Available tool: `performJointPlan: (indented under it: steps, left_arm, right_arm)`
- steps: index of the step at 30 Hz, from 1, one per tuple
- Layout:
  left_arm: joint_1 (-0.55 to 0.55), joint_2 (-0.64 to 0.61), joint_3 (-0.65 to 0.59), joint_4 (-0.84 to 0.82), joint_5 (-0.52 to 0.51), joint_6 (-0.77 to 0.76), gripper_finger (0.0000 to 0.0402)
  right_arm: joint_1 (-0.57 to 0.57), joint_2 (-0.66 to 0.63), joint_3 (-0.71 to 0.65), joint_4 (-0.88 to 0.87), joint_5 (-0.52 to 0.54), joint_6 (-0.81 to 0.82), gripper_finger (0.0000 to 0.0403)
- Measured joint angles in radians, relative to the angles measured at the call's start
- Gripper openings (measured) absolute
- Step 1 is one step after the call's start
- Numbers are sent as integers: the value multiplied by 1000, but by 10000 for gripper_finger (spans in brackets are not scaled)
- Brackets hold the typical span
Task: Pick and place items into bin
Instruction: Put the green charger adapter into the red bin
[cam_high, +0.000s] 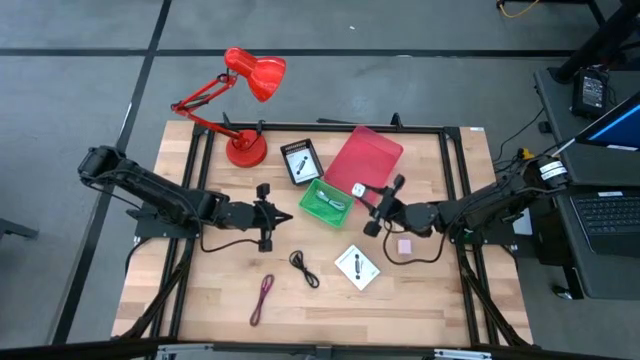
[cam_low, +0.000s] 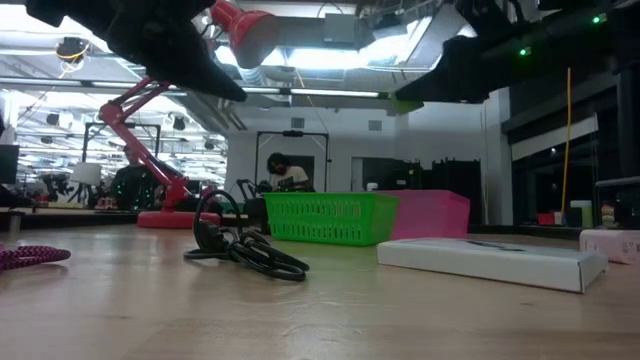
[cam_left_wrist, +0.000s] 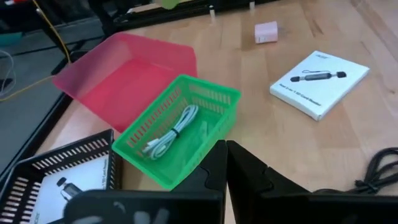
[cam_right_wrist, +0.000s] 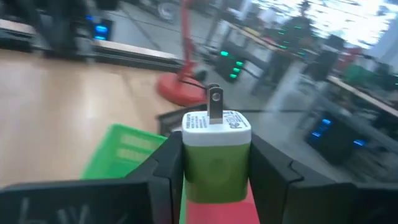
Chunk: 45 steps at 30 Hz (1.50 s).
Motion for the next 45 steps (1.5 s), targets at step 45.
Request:
performJointPlan:
  steps: [45]
  left_arm:
    - [26, 1, 0, 0, 5, -20, 2]
  right_arm:
    - [-439, 205, 1, -191, -337, 487, 123]
